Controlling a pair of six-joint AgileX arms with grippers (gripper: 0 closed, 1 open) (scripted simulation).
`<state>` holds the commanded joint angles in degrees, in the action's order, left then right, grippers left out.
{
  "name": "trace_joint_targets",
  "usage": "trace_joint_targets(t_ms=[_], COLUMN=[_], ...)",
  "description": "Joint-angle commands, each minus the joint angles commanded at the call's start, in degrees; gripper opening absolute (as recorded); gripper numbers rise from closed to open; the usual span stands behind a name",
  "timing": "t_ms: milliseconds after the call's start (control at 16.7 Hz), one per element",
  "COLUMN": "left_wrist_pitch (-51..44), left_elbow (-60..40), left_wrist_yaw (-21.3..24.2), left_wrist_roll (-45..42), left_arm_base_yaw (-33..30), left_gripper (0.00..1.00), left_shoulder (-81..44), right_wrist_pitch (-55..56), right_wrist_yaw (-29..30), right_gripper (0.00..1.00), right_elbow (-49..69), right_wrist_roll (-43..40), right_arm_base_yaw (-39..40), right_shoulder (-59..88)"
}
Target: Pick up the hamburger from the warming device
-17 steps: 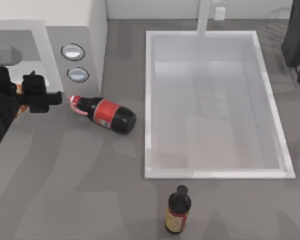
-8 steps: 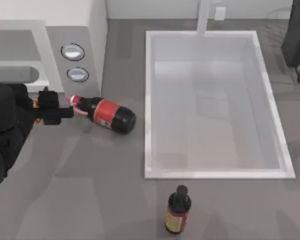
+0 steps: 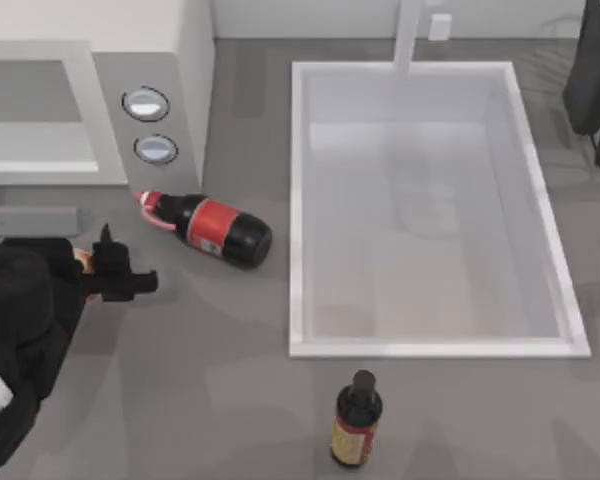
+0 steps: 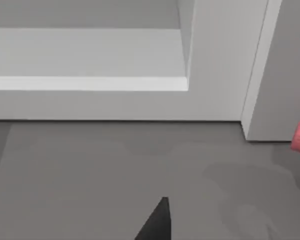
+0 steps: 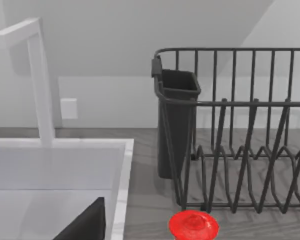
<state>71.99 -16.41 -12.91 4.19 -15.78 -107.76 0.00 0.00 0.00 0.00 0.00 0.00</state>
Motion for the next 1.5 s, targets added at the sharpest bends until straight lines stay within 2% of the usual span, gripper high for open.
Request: trace_joint_targets(t_ms=[180,480,1260,1500], left_wrist_pitch=[4.63,4.91,4.91,4.91], left_elbow=[1.61,1.72,1.72,1.72], left_wrist_yaw=[0.17,0.19,0.19,0.19], left_wrist_roll=[-0.05,-0.05,-0.05,-0.05], left_arm_base_yaw=[0.07,0.08,0.08,0.08], left_gripper=[0.0,0.0,0.98,1.0], left_shoulder=[-3.96,-4.23,-4.23,-4.23], right_wrist_pitch=[0.0,0.0,0.0,0.0], right_wrist_yaw=[0.0,0.0,0.0,0.0], right_gripper=[1.0,1.0,1.0,1.0], right_elbow=[0.0,0.0,0.0,0.0], right_wrist_roll=[0.0,0.0,0.0,0.0], right_arm_base_yaw=[0.0,0.0,0.0,0.0], right_shoulder=[0.0,0.0,0.0,0.0])
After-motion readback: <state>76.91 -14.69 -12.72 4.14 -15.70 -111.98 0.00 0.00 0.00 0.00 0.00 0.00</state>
